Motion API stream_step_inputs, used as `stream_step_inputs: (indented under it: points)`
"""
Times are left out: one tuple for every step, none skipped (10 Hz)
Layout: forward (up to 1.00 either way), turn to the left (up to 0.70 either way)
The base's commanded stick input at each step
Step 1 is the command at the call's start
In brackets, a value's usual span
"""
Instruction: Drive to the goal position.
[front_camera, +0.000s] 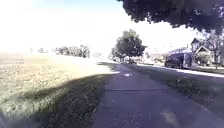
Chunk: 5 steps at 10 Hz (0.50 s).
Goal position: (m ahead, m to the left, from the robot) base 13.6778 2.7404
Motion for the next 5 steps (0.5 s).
stream_step_inputs:
  points:
    - [0.90,0.00]
    - [1.00,0.00]
    - [1.00,0.00]
    - [1.00,0.00]
    - [1.00,0.00]
